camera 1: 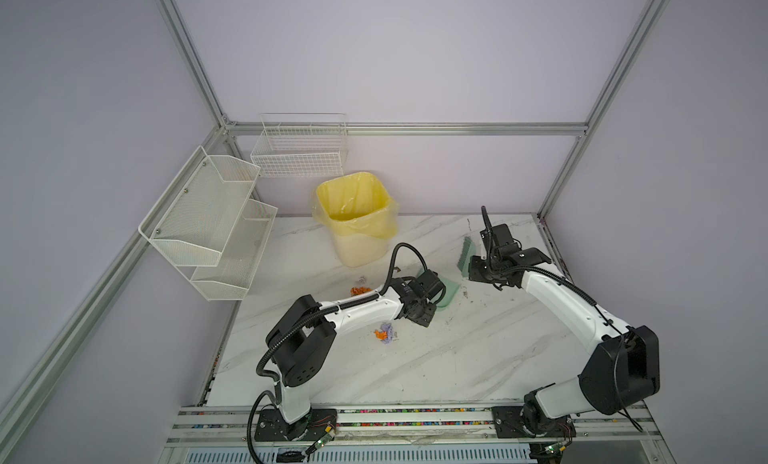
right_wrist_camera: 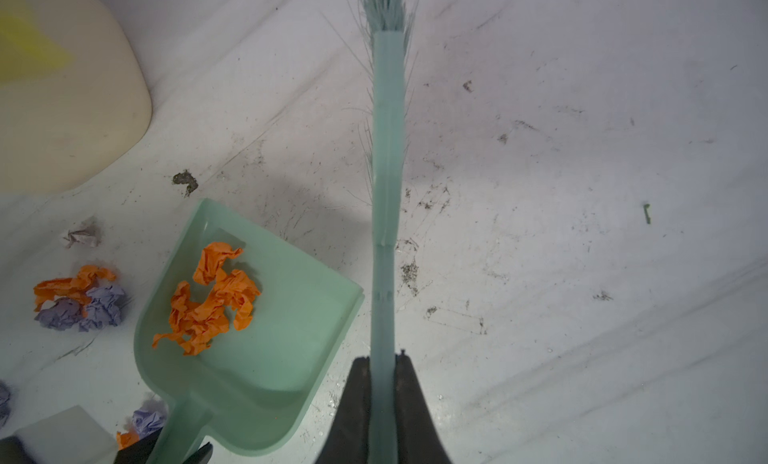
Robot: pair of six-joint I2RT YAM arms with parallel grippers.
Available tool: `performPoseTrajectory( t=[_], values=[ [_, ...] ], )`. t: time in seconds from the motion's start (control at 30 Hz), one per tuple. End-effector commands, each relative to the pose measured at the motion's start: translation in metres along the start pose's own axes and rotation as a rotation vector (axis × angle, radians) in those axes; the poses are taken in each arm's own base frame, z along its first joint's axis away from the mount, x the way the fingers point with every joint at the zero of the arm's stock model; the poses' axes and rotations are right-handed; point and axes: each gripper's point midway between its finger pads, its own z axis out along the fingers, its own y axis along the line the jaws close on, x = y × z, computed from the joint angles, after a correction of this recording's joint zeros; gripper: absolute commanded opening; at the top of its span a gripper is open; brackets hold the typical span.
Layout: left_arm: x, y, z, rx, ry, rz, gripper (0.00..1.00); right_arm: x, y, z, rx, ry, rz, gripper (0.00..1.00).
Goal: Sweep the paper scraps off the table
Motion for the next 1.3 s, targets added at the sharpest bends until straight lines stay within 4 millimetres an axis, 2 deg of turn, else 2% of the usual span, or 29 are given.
performPoseTrajectory(
  t=[0.0, 0.27, 0.33, 0.4, 0.53, 0.7, 1.0, 1.13, 1.2, 1.27],
  values=[
    [-0.045, -0.011, -0.052, 0.075, -0.146, -0.061, 0.1, -0.008, -0.006, -0.008, 0.009, -0.049, 0.001, 0.0],
    [-0.065, -0.014, -0.099, 0.133, -0.248, -0.07, 0.1, 0.006, -0.001, -0.01, -0.054, -0.041, 0.027, 0.0],
    [-0.071, -0.013, -0.107, 0.136, -0.274, -0.066, 0.1, 0.01, 0.0, -0.008, -0.061, -0.029, 0.029, 0.0],
    [-0.075, -0.013, -0.112, 0.148, -0.286, -0.076, 0.1, 0.007, 0.002, -0.017, -0.081, -0.048, 0.033, 0.0],
    [-0.084, -0.019, -0.125, 0.22, -0.296, -0.094, 0.1, 0.008, 0.003, -0.023, -0.097, -0.059, 0.04, 0.0],
    [-0.097, -0.015, -0.147, 0.23, -0.353, -0.103, 0.11, 0.013, 0.007, -0.024, -0.132, -0.055, 0.049, 0.0],
    [-0.12, 0.014, -0.164, 0.231, -0.423, -0.165, 0.11, 0.008, 0.01, -0.03, -0.157, -0.089, 0.067, 0.0],
    [-0.127, 0.016, -0.172, 0.277, -0.429, -0.197, 0.11, 0.005, 0.015, -0.034, -0.199, -0.123, 0.077, 0.0],
    [-0.131, 0.012, -0.178, 0.335, -0.423, -0.213, 0.11, 0.01, 0.021, -0.033, -0.252, -0.117, 0.111, 0.0],
    [-0.135, 0.014, -0.184, 0.352, -0.426, -0.226, 0.11, 0.014, 0.02, -0.028, -0.247, -0.106, 0.12, 0.0]
  ],
)
